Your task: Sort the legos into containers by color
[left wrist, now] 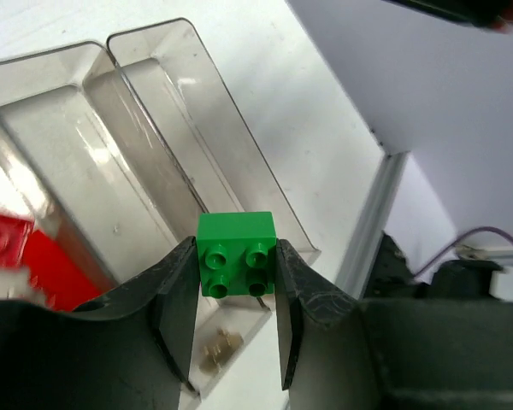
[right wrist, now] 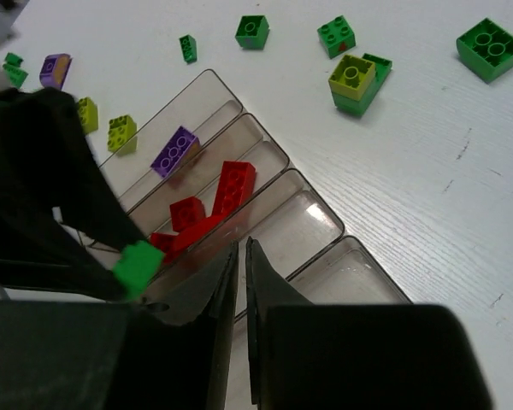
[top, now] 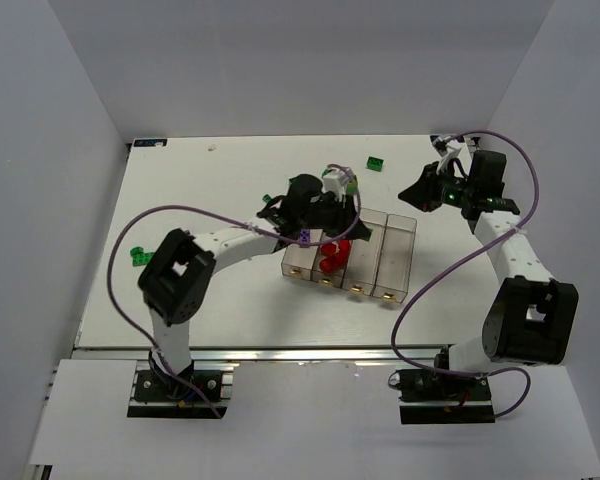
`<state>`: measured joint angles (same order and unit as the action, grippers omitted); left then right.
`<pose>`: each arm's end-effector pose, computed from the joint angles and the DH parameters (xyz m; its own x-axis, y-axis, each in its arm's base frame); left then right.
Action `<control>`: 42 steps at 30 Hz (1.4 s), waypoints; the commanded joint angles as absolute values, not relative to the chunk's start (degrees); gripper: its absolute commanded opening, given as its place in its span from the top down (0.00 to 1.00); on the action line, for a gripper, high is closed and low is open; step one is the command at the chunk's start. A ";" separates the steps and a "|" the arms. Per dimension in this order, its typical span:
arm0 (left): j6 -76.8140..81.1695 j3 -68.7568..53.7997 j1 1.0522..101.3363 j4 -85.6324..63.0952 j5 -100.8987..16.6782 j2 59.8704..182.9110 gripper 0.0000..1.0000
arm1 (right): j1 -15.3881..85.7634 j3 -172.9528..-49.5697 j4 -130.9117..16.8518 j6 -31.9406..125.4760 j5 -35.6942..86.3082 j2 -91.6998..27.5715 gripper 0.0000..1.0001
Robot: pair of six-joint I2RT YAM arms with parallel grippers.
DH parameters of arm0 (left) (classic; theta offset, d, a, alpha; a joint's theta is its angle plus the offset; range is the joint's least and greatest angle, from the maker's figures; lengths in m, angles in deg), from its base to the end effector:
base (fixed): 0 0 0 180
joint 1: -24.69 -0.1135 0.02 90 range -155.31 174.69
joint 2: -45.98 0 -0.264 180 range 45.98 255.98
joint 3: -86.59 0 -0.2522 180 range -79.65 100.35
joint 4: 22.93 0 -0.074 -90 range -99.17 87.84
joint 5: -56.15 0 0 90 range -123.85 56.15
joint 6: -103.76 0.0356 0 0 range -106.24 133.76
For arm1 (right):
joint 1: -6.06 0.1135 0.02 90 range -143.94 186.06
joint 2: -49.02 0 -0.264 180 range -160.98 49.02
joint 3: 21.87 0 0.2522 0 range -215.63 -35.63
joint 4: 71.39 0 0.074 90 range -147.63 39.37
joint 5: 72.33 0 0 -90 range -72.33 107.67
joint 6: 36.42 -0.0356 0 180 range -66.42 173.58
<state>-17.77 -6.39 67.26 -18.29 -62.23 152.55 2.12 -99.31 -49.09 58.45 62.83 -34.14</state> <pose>0.3045 -0.3027 0.2390 -0.7355 0.0508 -0.6757 0.6217 0.4472 -0.6430 0.3280 0.0027 0.3039 -0.4181 -0.0312 -0.9079 -0.6137 0.7465 0.2570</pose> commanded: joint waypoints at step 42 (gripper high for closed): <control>-11.37 19.33 72.33 6.92 -34.99 162.01 0.46 | 2.28 -113.73 -38.40 70.88 56.35 -46.50 0.58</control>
<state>-9.79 22.35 72.09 8.20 -37.62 171.45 0.98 -103.79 -44.11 64.52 60.67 -41.20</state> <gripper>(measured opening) 0.573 0.415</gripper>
